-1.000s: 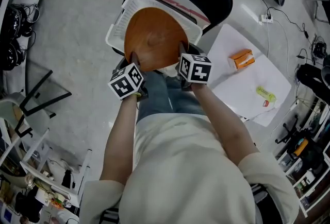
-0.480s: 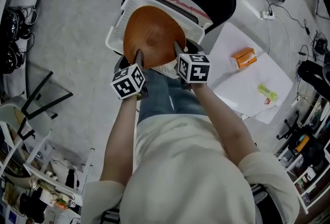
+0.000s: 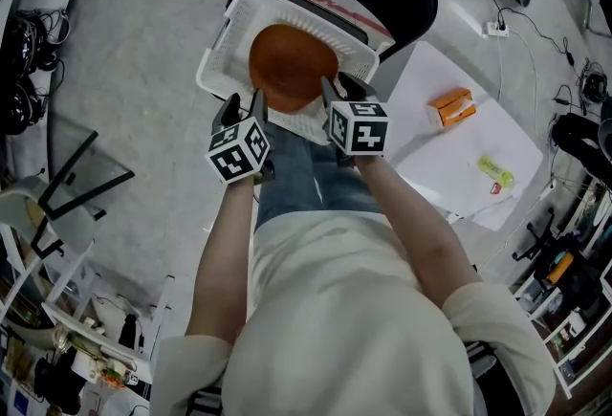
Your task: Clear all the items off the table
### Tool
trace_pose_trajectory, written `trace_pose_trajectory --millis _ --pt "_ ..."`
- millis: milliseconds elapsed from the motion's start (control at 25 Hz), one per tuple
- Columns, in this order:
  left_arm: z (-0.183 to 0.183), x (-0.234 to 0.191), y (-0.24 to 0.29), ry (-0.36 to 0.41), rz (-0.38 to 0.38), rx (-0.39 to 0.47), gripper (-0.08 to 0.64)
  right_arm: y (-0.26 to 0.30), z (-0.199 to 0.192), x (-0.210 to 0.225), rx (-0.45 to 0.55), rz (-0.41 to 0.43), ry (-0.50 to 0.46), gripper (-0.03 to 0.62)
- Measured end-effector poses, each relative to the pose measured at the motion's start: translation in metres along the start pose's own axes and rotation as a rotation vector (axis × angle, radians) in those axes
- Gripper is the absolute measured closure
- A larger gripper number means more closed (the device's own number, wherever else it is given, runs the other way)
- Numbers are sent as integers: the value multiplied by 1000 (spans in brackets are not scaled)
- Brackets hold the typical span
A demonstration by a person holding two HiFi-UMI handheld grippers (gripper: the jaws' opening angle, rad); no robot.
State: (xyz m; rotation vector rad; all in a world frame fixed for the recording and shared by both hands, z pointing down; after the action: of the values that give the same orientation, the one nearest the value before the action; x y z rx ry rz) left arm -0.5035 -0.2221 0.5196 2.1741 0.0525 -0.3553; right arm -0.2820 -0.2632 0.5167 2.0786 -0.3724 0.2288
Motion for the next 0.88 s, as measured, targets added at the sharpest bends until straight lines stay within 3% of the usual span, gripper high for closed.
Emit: trace_pose_trajectory --millis 360,600,880 --pt "1 8 -11 14 0 23 400 -14 2 -3 25 11 -12 514" --pt "0 14 -21 35 20 39 543 -23 -1 -5 31 5 -35 592" --pt "0 24 -32 61 8 38 551 -34 0 -8 30 22 -65 594"
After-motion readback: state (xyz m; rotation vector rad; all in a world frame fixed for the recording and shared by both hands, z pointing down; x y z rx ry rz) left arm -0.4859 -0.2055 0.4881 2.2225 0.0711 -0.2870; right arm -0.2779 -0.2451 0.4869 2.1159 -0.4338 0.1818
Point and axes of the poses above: the fingertips, and each gripper's own axes: y forward along the fingers, x to its right, z out of its top, the point moved 8 cm from there along -y, backward along the fingers, and after that the axes turned 4 degrees about y, right-handed, at the moved point
